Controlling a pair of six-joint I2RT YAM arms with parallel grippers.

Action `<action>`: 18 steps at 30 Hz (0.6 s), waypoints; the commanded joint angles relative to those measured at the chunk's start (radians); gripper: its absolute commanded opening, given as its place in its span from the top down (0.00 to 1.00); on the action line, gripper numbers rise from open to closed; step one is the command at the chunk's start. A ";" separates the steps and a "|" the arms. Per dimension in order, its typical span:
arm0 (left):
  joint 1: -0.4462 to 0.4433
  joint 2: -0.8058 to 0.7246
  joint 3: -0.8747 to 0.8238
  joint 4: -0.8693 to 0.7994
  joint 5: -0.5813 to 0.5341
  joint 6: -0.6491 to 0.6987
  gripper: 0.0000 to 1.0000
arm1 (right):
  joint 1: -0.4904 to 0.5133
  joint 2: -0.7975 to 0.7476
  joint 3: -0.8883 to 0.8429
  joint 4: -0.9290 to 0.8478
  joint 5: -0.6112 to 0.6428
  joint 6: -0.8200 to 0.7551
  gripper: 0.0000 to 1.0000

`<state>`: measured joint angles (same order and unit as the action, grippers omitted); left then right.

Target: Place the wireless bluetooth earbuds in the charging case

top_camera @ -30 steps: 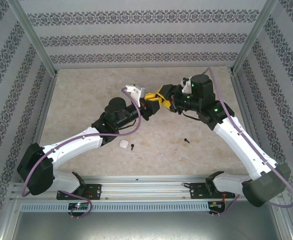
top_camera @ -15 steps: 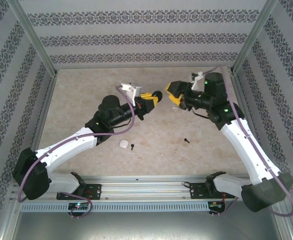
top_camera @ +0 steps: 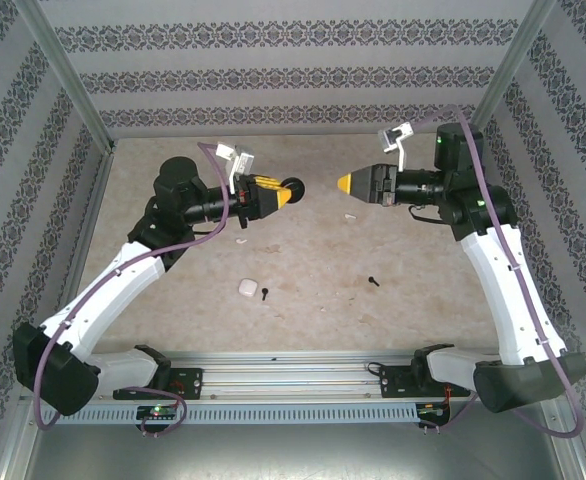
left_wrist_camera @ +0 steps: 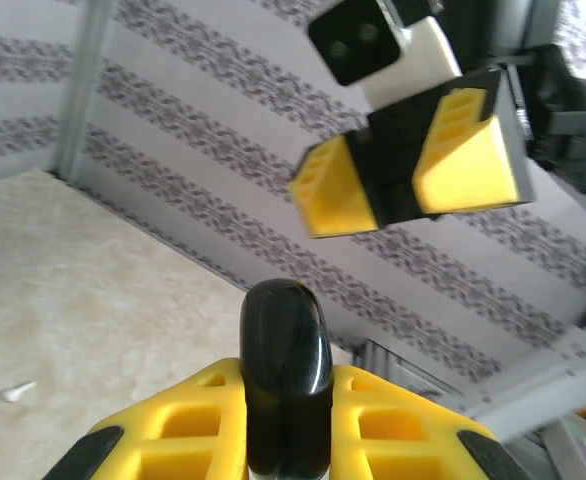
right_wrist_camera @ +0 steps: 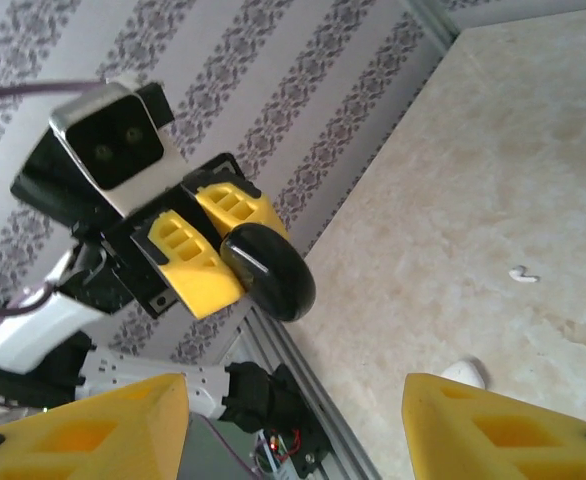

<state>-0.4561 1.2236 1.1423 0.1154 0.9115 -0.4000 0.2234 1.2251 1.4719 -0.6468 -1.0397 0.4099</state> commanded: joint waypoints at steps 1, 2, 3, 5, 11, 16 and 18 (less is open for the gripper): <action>0.014 -0.009 0.040 -0.088 0.154 0.029 0.97 | 0.060 -0.009 0.001 0.045 -0.002 -0.132 0.42; 0.014 -0.006 0.042 -0.082 0.174 0.018 0.98 | 0.082 -0.006 0.004 0.055 0.009 -0.145 0.42; 0.013 -0.002 0.043 -0.070 0.190 0.005 0.98 | 0.098 0.000 0.008 0.060 0.014 -0.150 0.42; 0.014 0.007 0.041 -0.030 0.227 -0.026 0.98 | 0.123 0.020 0.023 0.061 0.008 -0.153 0.42; 0.013 0.023 0.046 0.023 0.299 -0.040 1.00 | 0.192 0.070 0.052 0.029 0.003 -0.177 0.44; 0.014 0.053 0.075 0.021 0.341 -0.056 1.00 | 0.206 0.068 0.026 0.044 -0.002 -0.175 0.48; 0.013 0.061 0.088 0.015 0.355 -0.057 1.00 | 0.209 0.073 0.024 0.041 -0.016 -0.170 0.50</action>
<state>-0.4557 1.2758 1.1858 0.0933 1.2049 -0.4393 0.4236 1.2987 1.4967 -0.6247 -1.0328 0.2607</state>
